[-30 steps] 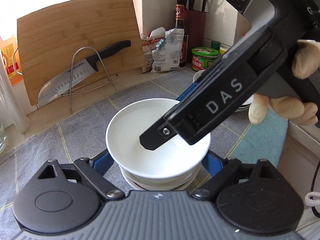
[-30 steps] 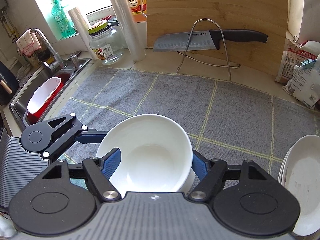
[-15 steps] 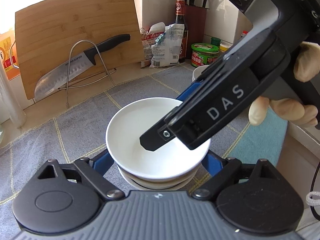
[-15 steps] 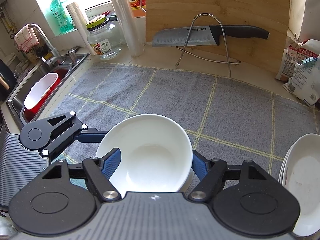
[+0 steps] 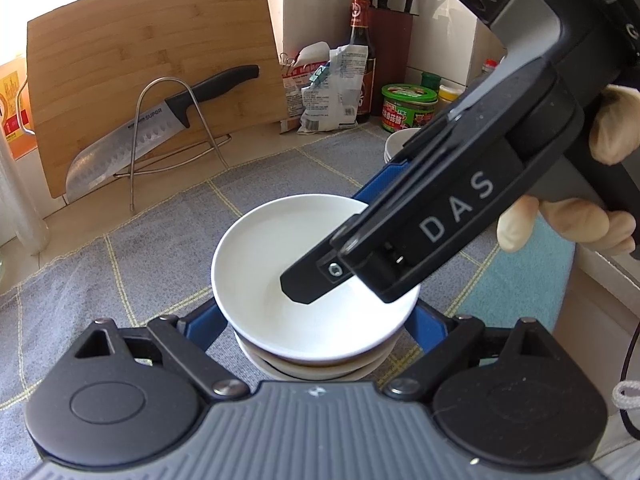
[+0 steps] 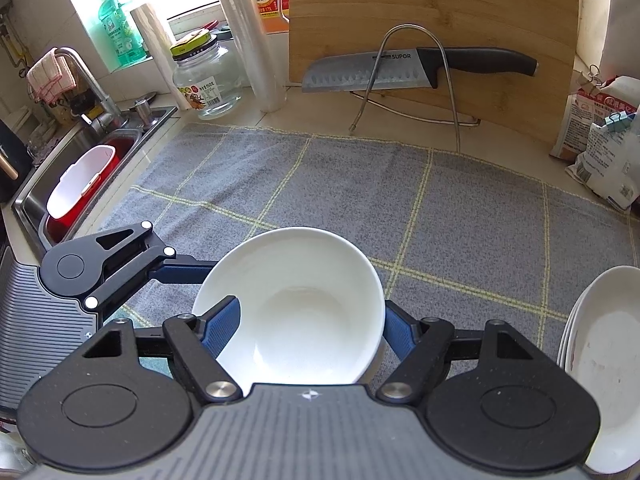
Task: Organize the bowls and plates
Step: 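Open the right gripper and release the bowl on the stack, then move the left and right grippers to opposite sides of the bowl stack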
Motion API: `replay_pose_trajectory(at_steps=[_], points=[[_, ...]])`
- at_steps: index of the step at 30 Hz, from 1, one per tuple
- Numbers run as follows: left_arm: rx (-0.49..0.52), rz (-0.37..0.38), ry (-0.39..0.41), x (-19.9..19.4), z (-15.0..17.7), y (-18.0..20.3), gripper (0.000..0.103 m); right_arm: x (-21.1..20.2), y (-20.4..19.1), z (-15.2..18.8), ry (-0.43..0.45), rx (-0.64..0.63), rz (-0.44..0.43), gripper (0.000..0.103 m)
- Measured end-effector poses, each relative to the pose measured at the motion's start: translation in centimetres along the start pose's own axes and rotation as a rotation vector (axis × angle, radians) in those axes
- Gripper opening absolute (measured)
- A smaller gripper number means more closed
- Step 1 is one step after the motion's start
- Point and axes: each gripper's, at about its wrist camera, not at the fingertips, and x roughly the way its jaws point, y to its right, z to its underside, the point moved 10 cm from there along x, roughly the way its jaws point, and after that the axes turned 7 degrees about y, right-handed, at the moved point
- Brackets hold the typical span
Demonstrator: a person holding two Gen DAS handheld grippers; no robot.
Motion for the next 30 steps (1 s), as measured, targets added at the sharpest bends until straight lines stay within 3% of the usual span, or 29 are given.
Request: replay_pose_trajectory(at_steps=[9,20,30], points=[[0.013,0.025,0.001,-0.3,0.1,0.0,0.098,-0.4,-0.3,-0.3,0.027,-0.035,0.01,0.101],[0.024,0.041,0.023,-2.3,0.8,-0.9,0.1,-1.8,-0.4,0.6,0.075,-0.097,0.018,0.101],[-0.002,0.045,-0.116,-1.0,5.6,-1.8,0.1,-3.9,-0.6,3.2,0.091,-0.129,-0.053,0.103]])
